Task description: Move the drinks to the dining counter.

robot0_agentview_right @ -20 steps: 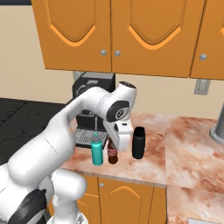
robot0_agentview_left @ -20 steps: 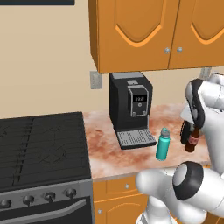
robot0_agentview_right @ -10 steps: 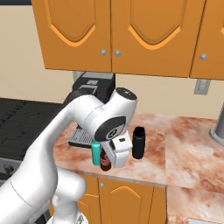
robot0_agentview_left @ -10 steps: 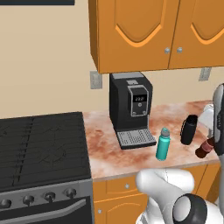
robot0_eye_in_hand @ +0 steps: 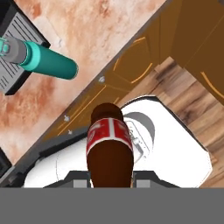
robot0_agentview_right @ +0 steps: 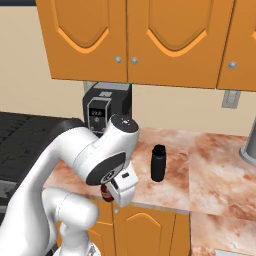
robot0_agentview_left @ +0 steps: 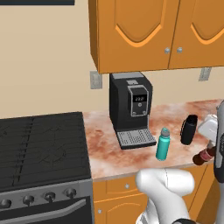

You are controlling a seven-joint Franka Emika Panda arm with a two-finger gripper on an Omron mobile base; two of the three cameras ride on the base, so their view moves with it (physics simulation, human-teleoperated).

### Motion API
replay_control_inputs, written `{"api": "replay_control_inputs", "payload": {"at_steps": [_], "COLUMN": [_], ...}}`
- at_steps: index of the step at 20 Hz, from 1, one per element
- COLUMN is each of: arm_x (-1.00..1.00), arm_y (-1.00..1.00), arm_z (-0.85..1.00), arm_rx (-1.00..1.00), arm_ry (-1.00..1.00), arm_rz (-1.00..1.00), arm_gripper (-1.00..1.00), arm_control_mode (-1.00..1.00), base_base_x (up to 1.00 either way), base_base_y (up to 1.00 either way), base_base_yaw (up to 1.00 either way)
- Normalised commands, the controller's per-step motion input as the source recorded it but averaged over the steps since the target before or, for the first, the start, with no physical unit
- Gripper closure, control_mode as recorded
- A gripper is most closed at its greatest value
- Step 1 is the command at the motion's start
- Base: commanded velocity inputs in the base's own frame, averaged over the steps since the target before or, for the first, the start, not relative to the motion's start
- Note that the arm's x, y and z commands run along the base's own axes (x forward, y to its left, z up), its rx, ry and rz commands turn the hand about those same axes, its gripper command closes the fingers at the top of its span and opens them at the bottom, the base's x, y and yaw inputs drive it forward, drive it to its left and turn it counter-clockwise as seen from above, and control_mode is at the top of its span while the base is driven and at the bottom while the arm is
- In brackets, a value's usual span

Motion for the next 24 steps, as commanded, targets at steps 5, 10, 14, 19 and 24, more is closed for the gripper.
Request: {"api": "replay_control_inputs", "payload": {"at_steps": [5, 10, 14, 19, 24], "arm_x": [0.0, 0.0, 0.0, 0.0, 0.0], "arm_y": [0.0, 0.0, 0.0, 0.0, 0.0], "arm_z": [0.0, 0.0, 0.0, 0.0, 0.0], "arm_rx": [0.0, 0.0, 0.0, 0.0, 0.0], "arm_ry": [0.0, 0.0, 0.0, 0.0, 0.0], "arm_rz": [0.0, 0.0, 0.0, 0.0, 0.0], "arm_gripper": [1.0, 1.0, 1.0, 1.0, 1.0], "arm_control_mode": [1.0, 1.0, 1.0, 1.0, 1.0], "base_base_x": [0.0, -0.31, -0.81, -1.0, -1.0], "base_base_y": [0.0, 0.0, 0.0, 0.0, 0.15], "base_base_yaw": [0.0, 0.04, 0.16, 0.22, 0.33]}}
